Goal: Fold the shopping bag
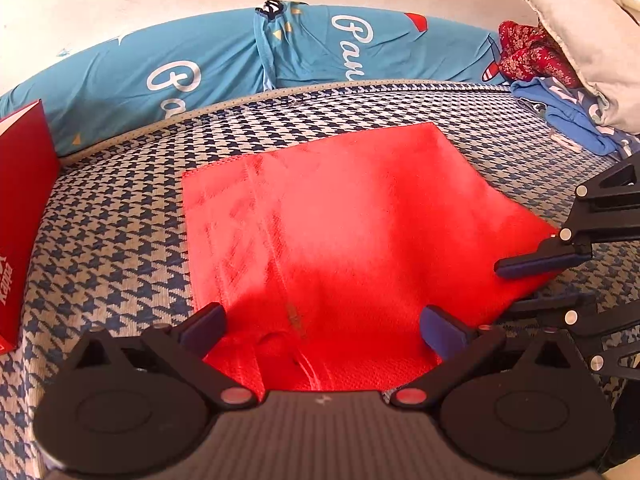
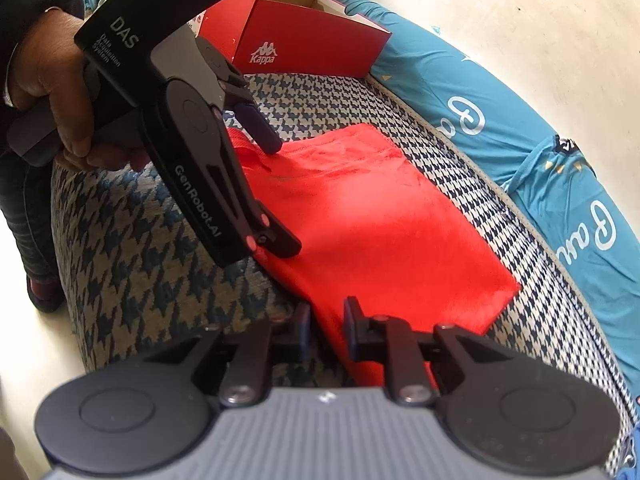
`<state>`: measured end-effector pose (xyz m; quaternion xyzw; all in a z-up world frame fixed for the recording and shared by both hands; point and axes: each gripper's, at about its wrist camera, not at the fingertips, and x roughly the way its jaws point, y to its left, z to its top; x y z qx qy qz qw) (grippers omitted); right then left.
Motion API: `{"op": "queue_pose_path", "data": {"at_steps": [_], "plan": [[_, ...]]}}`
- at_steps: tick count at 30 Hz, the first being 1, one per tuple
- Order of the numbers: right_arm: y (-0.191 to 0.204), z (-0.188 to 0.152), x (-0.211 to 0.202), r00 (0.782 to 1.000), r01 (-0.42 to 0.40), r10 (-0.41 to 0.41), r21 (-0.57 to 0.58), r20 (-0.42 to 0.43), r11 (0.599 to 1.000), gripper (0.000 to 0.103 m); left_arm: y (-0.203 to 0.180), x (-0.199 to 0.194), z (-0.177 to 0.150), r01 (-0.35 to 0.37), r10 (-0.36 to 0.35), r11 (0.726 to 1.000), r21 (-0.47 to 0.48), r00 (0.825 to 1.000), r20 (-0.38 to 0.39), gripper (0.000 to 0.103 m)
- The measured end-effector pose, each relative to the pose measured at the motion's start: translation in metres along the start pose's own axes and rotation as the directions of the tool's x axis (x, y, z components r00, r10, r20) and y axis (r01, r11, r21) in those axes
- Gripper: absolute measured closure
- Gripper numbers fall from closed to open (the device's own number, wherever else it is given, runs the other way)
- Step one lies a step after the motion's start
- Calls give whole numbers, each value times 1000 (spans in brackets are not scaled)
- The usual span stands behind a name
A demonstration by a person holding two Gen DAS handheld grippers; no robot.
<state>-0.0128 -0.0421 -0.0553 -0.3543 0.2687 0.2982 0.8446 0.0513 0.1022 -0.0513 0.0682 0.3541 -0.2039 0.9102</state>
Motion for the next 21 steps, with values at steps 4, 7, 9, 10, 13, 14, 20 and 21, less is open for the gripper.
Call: {"op": "queue_pose_path", "data": {"at_steps": [4, 7, 9, 10, 13, 14, 20, 21], "plan": [[2, -2, 0, 1000, 0, 1, -8, 23, 1000, 84, 0, -1, -1, 4, -4, 1000, 2, 1000, 4, 0], [1, -3, 0, 999, -6, 6, -9, 34, 1000, 82, -1, -1, -3, 2, -2, 1000, 5, 1000, 15, 0], [1, -6, -1, 999, -8, 9, -14, 49, 1000, 82, -1, -2, -4, 0, -1, 1000, 3, 1000, 22, 0], [2, -7, -1, 998, -5, 7, -21, 58, 1000, 81, -1, -2, -5, -2, 2, 1000, 2, 1000, 25, 0], [2, -10, -1, 997, 4, -1, -35, 74, 999, 77, -1, -4, -7, -7, 7, 1000, 3, 999, 32, 0], [3, -10, -1, 997, 15, -11, -46, 77, 999, 74, -2, -5, -7, -9, 9, 1000, 4, 999, 34, 0], [7, -7, -6, 992, 93, -81, -121, 100, 988, 63, -1, -5, -8, -12, 12, 1000, 4, 999, 29, 0], [8, -6, -7, 990, 105, -89, -136, 112, 985, 63, -1, -5, -8, -12, 12, 1000, 5, 1000, 29, 0]]}}
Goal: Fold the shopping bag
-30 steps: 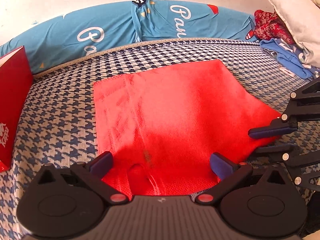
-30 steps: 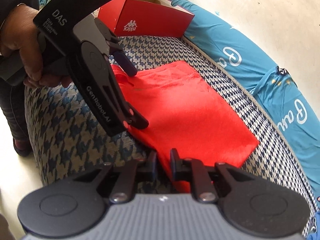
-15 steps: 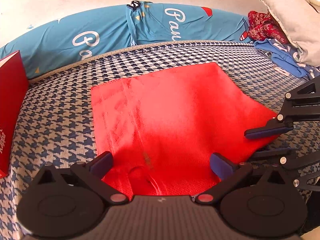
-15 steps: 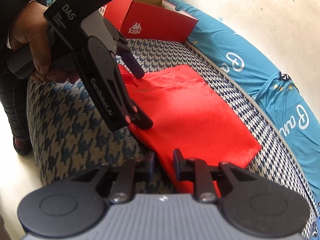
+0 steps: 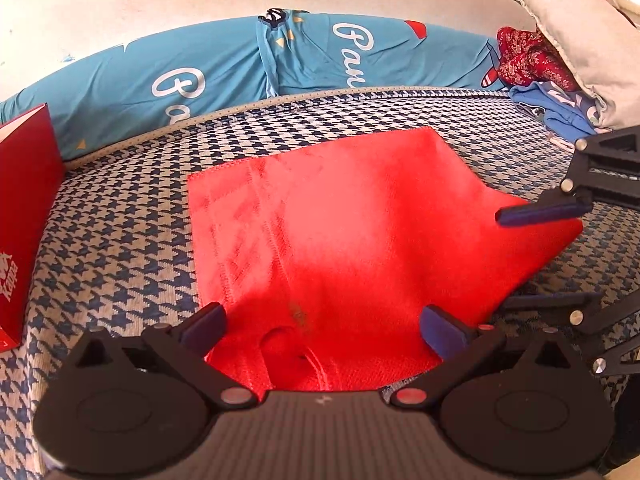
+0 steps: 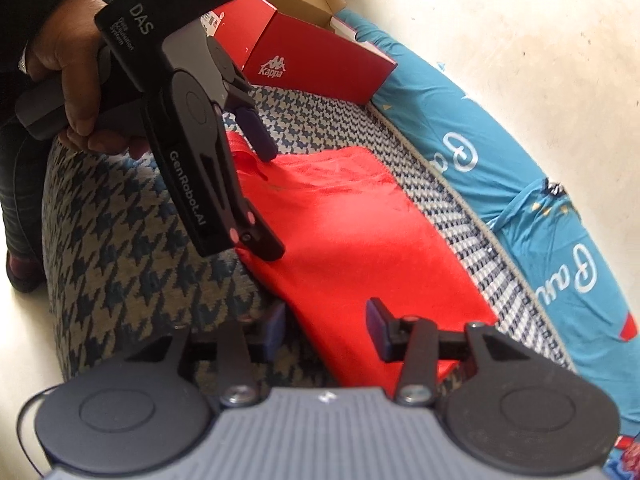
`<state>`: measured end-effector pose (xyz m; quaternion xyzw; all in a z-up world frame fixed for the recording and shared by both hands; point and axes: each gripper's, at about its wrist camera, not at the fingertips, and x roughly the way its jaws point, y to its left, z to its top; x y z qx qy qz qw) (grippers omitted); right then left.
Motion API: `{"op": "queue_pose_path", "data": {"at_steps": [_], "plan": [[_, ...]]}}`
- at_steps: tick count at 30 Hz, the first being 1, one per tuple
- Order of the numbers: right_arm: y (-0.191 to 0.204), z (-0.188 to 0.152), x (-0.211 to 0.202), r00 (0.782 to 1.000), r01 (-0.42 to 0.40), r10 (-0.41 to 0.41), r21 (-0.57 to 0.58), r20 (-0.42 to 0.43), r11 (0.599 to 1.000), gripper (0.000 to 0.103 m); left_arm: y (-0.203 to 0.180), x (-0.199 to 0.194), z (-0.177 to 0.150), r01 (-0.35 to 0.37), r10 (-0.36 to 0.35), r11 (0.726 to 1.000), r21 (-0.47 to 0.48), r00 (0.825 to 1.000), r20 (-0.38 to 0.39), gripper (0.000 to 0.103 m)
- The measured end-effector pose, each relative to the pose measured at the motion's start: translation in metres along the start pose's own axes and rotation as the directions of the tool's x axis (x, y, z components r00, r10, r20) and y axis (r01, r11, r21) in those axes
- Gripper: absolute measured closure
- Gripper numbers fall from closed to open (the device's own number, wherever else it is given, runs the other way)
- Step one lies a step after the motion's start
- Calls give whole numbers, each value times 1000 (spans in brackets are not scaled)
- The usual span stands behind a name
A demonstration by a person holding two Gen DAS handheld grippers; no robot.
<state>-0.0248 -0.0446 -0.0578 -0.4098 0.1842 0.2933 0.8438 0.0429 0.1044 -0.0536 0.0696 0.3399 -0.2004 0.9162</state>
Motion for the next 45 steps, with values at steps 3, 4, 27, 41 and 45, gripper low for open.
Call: {"op": "queue_pose_path", "data": {"at_steps": [3, 4, 27, 41, 45], "plan": [[3, 1, -2, 1000, 6, -6, -26, 15, 1000, 64, 0, 0, 1, 2, -2, 1000, 5, 1000, -2, 0], [2, 1, -2, 1000, -4, 5, -14, 11, 1000, 64, 0, 1, 1, 3, -3, 1000, 7, 1000, -2, 0], [-48, -7, 14, 956, -276, 295, 352, 1, 894, 86, -16, -21, 9, 4, -9, 979, 206, 1000, 24, 0], [-74, -15, 25, 919, -363, 393, 454, 31, 814, 86, -36, -29, 5, 181, -183, 874, 452, 982, -38, 16], [-82, -17, 30, 903, -395, 427, 484, 47, 781, 86, -31, -27, 8, 237, -227, 861, 450, 971, -76, 23]]}}
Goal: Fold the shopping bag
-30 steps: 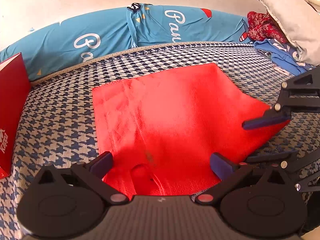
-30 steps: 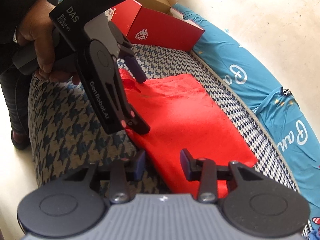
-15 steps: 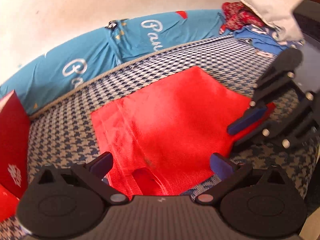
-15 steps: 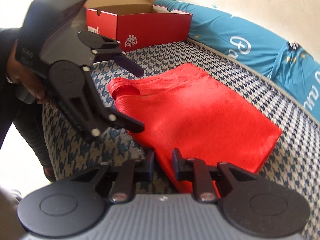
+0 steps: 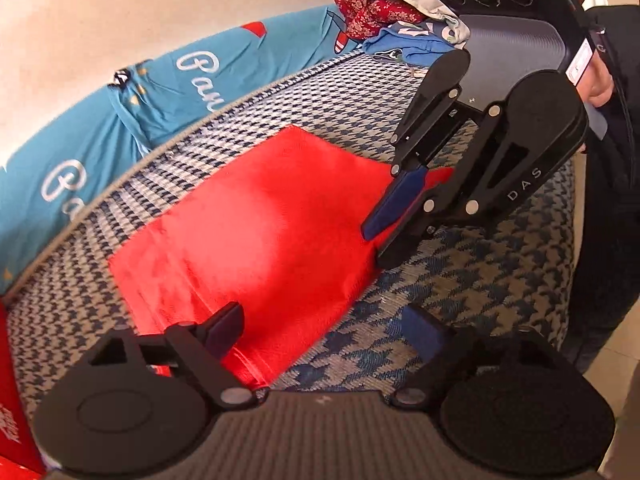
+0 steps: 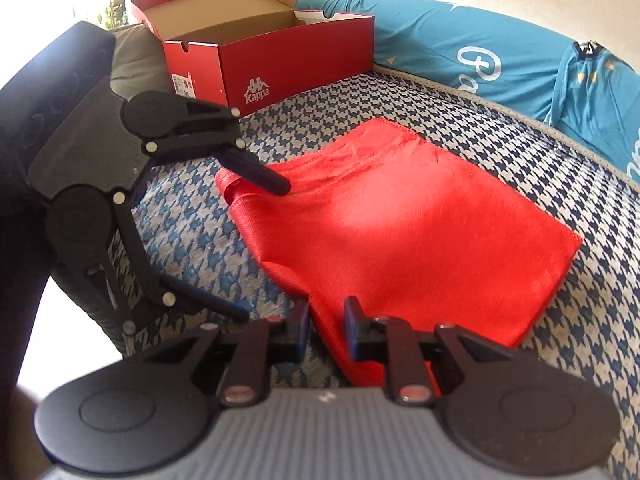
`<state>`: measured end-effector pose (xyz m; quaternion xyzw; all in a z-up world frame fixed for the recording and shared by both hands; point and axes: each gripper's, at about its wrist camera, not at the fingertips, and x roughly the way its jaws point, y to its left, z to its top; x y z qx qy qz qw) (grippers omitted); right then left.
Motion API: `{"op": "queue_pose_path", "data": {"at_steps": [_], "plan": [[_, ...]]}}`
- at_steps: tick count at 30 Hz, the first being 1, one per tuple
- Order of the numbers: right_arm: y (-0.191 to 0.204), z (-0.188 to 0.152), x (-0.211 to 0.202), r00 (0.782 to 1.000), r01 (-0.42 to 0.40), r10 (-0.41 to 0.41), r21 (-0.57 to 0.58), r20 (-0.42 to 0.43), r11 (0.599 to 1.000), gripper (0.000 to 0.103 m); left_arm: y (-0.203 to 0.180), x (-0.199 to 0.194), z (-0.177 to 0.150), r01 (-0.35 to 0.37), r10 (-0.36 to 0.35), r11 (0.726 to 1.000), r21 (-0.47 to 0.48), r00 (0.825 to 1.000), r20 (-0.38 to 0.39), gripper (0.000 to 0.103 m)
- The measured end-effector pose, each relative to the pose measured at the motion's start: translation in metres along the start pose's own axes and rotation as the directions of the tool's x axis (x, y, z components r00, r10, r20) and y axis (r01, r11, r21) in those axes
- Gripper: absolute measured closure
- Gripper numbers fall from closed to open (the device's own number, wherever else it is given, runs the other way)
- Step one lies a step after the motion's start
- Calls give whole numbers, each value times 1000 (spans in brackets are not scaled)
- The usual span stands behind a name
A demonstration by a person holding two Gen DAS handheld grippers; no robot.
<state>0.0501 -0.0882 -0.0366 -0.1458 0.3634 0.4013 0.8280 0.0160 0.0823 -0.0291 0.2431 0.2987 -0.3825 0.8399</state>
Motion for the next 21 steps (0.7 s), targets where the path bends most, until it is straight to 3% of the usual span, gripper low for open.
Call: {"op": "queue_pose_path", "data": {"at_steps": [5, 10, 12, 17, 21], "plan": [[-4, 2, 2, 1000, -25, 25, 16, -5, 1000, 86, 7, 0, 2, 68, -67, 997, 45, 997, -30, 33], [-7, 3, 3, 999, -39, 39, 18, -9, 999, 86, 17, 0, 5, 95, -90, 991, 97, 994, -59, 43], [-8, 3, 3, 999, -38, 38, 17, -10, 999, 86, 22, -1, 4, 74, -68, 990, 120, 996, -57, 55], [-8, 3, 4, 999, -34, 34, 16, -9, 999, 86, 26, -1, -3, 51, -46, 992, 116, 998, -45, 61], [-7, 3, 4, 999, -31, 31, 17, -8, 999, 86, 10, -4, -5, 11, -2, 976, 218, 999, -40, 76]]}}
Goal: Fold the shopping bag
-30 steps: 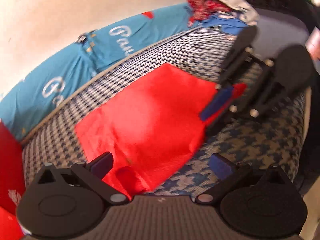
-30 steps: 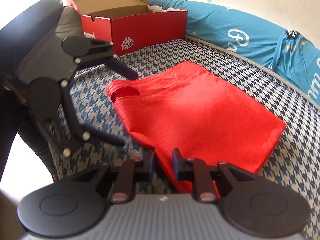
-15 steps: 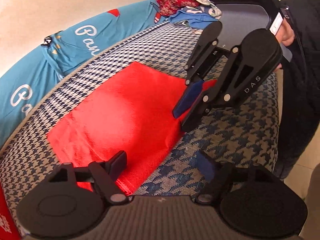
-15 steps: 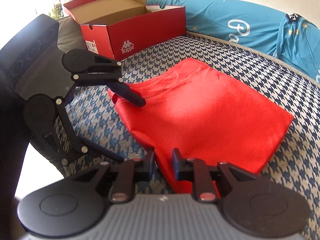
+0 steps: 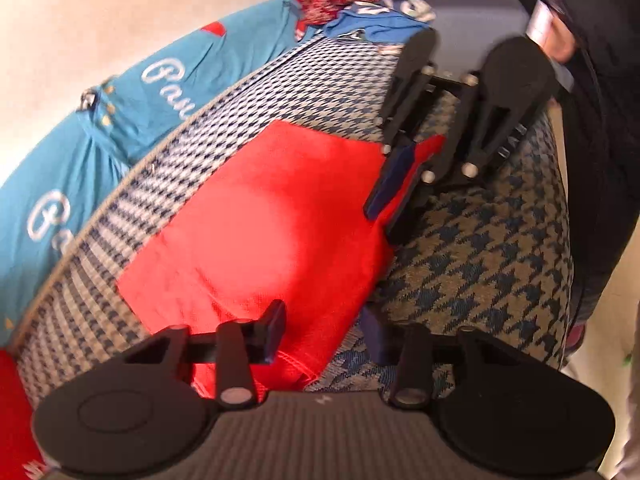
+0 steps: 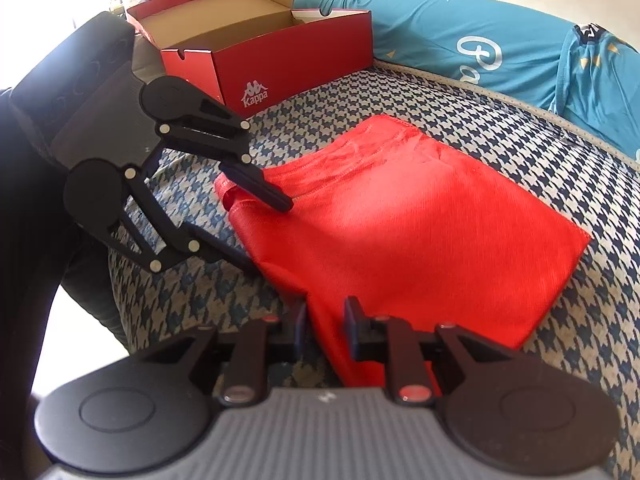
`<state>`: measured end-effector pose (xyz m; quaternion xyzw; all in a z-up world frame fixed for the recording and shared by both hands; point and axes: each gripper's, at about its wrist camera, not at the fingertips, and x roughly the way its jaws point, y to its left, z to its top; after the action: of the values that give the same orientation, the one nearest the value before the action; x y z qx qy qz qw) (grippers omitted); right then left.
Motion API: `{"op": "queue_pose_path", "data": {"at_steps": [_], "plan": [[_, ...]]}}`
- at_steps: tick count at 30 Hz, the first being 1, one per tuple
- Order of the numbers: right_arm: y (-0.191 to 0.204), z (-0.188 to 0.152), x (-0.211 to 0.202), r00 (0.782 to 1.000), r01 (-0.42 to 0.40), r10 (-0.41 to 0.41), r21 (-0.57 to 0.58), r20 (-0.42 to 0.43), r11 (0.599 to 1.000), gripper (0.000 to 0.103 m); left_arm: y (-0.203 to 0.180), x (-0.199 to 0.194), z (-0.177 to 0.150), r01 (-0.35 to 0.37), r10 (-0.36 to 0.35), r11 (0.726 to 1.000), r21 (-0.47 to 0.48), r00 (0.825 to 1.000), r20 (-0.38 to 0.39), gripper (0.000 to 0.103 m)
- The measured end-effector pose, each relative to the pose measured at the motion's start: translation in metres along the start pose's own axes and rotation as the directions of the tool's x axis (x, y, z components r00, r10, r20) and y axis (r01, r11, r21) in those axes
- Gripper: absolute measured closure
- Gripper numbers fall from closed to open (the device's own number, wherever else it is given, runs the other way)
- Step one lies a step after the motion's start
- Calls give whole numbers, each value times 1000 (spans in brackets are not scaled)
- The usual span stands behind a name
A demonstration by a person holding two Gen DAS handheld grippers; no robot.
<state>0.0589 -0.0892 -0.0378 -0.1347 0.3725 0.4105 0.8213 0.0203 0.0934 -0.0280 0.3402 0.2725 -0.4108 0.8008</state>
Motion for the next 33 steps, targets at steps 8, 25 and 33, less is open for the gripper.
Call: {"op": "queue_pose_path", "data": {"at_steps": [8, 25, 33], "plan": [[1, 0, 2, 1000, 1, -1, -1, -2, 1000, 85, -6, 0, 0, -6, 7, 999, 48, 1000, -17, 89], [27, 1, 4, 997, 71, -71, -143, 5, 987, 83, 58, 20, -12, 271, -291, 919, -287, 956, -30, 91], [-2, 4, 4, 1000, -7, 6, 115, 9, 993, 88, 60, 17, -8, 261, -275, 925, -276, 961, -13, 89]]}}
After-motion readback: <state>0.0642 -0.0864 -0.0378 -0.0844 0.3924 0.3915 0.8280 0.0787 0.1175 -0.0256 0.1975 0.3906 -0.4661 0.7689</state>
